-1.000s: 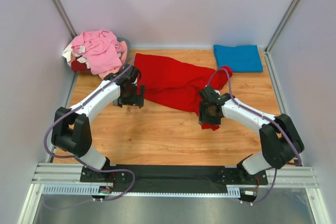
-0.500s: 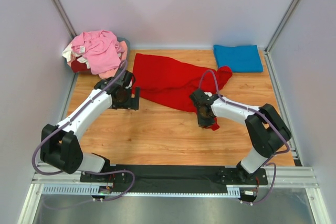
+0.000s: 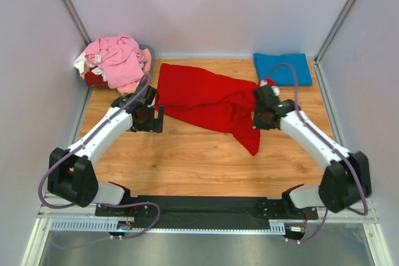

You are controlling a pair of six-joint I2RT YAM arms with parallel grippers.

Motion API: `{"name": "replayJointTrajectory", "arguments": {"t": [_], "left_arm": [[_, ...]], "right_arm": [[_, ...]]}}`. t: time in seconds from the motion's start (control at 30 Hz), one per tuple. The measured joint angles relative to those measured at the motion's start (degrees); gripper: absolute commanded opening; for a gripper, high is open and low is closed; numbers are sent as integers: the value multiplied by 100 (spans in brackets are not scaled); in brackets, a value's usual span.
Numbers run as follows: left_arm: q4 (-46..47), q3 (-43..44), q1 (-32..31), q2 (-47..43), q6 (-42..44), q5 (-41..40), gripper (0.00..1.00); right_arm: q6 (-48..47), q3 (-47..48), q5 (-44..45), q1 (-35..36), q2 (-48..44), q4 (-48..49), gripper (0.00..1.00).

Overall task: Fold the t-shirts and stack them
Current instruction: Flatten the tshirt out

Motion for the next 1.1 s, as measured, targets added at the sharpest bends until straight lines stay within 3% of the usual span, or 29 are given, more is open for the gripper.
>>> {"name": "replayJointTrajectory", "arguments": {"t": [0.1,0.2,0.23,0.3,0.5,0.67,0.8,0.97,1.1], "left_arm": [[2,0,0,0,2,2,97],[2,0,0,0,4,17,97],[4,0,0,0,7,26,97],[4,0,0,0,9,46,97],[4,0,0,0,11,103,97],[7,0,48,4,-13,136,98],[37,2,461,199,-92,293,95],[210,127,940,774,-348,577,92],[444,457,979,1353,-553,782,91]], "right_arm": [[-83,103,-81,-979,-748,35,0],[-35,-28,-332,-1969,-1036,83,52],[28,-133,-431,-2144,-1032,118,75],[92,-474,-737,-2417,-922,164,82],[260,-946,-1169,-2465,-892,72,86],[365,-1043,-1425,-2343,-1440,142,85],[382,-1421,-1661,-2164,-1733,258,85],[387,-1652,-1711,-1895,-1388,306,84],[387,-1648,-1580,-1467,-909,431,84]]}}
